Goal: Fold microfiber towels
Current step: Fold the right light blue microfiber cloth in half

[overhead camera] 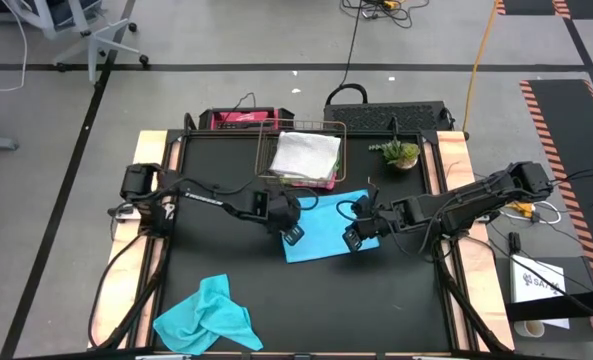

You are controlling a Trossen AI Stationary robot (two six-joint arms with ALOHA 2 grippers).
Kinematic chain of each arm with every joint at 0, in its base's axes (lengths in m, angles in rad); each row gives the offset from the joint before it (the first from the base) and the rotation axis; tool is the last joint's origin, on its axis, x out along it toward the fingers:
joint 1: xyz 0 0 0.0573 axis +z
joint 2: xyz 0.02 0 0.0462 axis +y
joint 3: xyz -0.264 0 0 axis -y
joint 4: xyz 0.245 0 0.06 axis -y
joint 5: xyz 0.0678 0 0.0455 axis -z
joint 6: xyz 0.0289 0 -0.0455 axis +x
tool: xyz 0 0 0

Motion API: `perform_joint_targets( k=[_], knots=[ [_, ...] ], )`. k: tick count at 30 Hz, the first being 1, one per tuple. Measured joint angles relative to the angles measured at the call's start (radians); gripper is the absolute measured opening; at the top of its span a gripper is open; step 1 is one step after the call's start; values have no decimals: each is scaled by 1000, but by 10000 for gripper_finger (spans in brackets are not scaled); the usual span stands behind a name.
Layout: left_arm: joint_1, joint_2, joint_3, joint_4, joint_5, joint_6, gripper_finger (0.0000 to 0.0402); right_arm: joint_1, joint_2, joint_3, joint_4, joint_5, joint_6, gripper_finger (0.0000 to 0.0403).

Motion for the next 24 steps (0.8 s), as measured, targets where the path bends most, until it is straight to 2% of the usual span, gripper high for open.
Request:
perform_joint_targets(
  k=[3,16,19,22,24],
  knots=[
    [10,6,-6,-39,4,1,150,0,0,0,2,0,0,0],
    [11,48,-2,9,8,-4,150,0,0,0,0,0,0,0],
    [11,48,-2,13,-17,2,149,0,0,0,0,0,0,0],
    [11,48,-2,20,-35,20,130,0,0,0,-1,0,-1,0],
    [11,48,-2,19,-36,36,101,0,0,0,-1,0,-1,0]
  ],
)
